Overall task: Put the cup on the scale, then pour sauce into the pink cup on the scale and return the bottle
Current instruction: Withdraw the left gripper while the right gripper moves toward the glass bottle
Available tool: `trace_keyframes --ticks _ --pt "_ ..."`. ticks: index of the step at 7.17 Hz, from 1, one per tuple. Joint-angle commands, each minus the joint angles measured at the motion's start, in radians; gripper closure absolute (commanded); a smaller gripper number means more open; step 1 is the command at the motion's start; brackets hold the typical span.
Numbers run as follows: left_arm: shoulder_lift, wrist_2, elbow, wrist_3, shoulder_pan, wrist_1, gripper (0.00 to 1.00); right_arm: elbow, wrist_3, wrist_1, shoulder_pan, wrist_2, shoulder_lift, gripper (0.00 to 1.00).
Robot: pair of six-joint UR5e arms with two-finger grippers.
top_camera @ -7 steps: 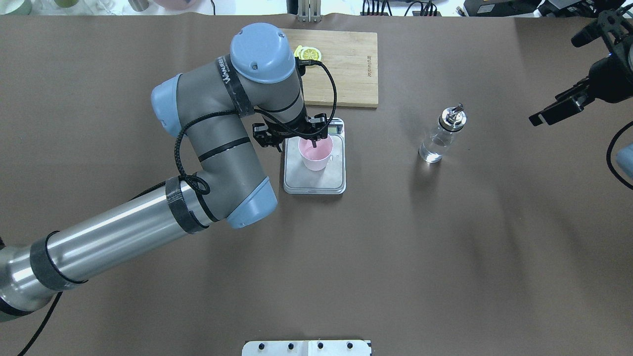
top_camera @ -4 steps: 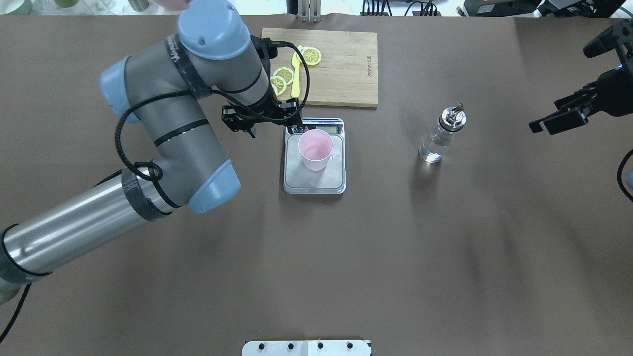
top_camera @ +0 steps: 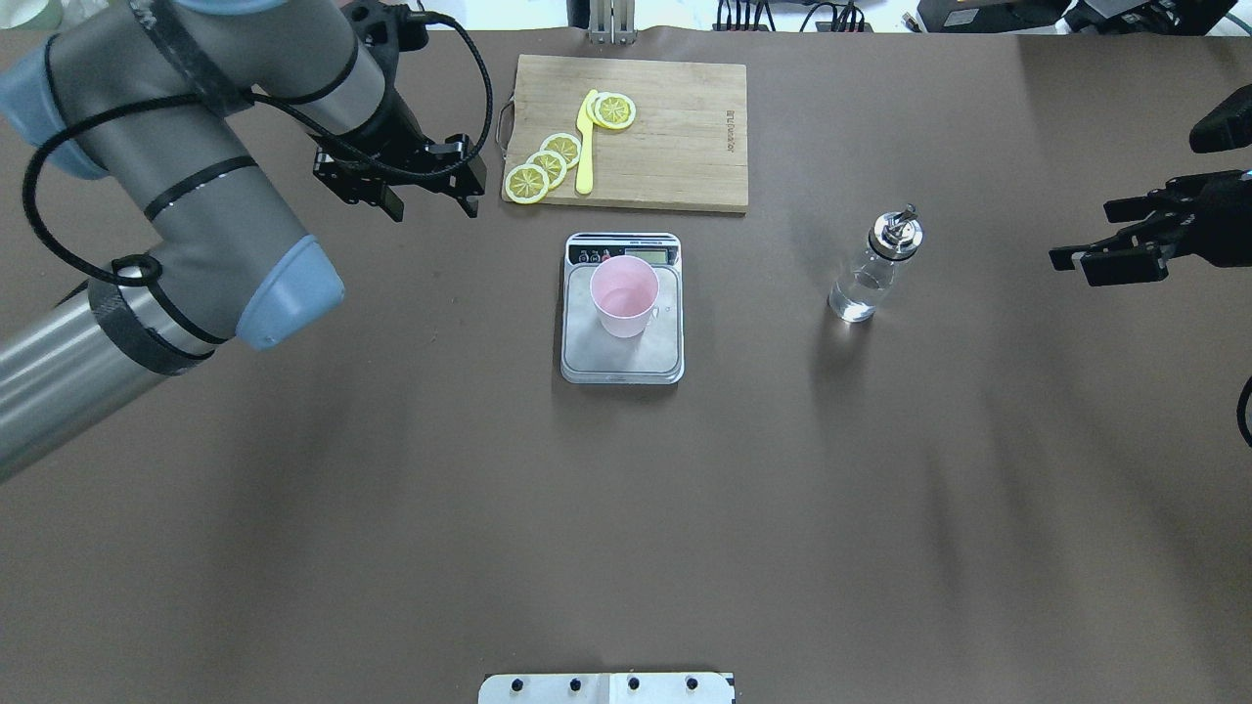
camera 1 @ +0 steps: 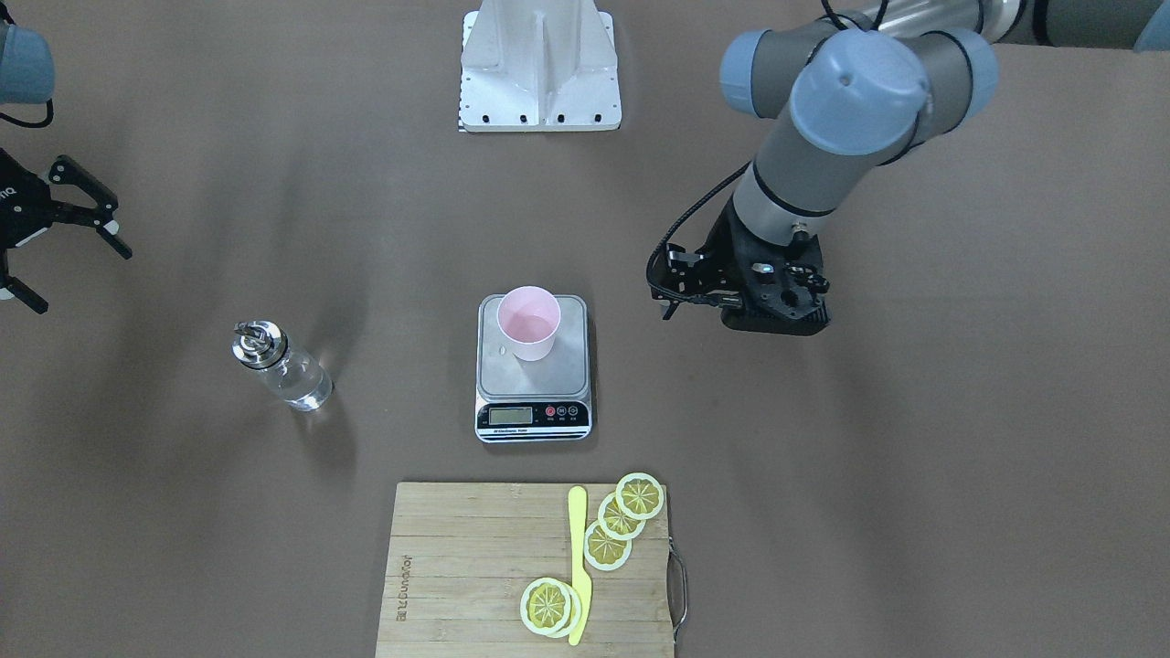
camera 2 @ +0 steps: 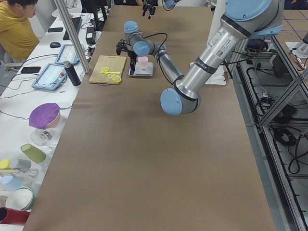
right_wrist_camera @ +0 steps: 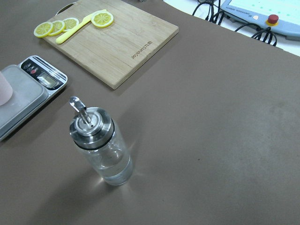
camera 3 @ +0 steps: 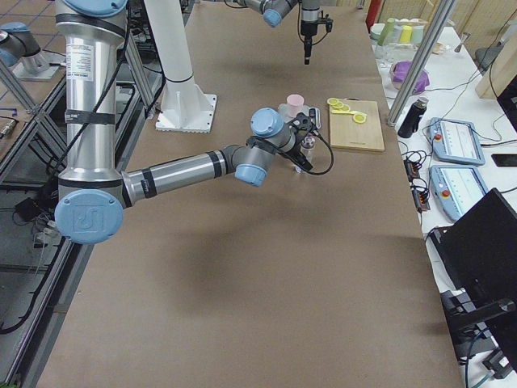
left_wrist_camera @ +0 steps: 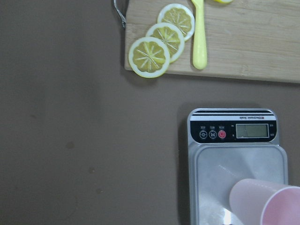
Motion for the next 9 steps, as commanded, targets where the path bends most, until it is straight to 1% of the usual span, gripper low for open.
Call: trace_keyframes --ticks 1,2,3,5,6,8,9 --pt "0.027 -0.024 -0.018 0.059 -0.033 0.021 0.16 -0.003 0.086 0.147 -0.075 -0.158 -0.067 0.0" --pt "0.028 -0.024 -0.018 0.061 -0.033 0.021 0.16 -0.023 0.095 0.198 -0.136 -0.251 -0.087 0.0" --pt "0.028 -0.024 -0.018 0.061 -0.036 0.021 0.16 -0.025 0.107 0.204 -0.185 -0.31 -0.088 0.0" --pt "0.038 -0.026 -0.018 0.061 -0.039 0.021 0.17 -0.025 0.149 0.223 -0.266 -0.363 -0.088 0.0" --pt "0.038 -0.026 -0.018 0.061 -0.039 0.02 0.17 -0.038 0.166 0.252 -0.331 -0.451 -0.088 0.0" --pt "0.039 -0.024 -0.018 0.061 -0.041 0.021 0.17 -0.039 0.219 0.252 -0.435 -0.578 -0.077 0.0" --pt "0.041 -0.024 -0.018 0.061 -0.044 0.021 0.17 -0.04 0.223 0.252 -0.457 -0.602 -0.069 0.0"
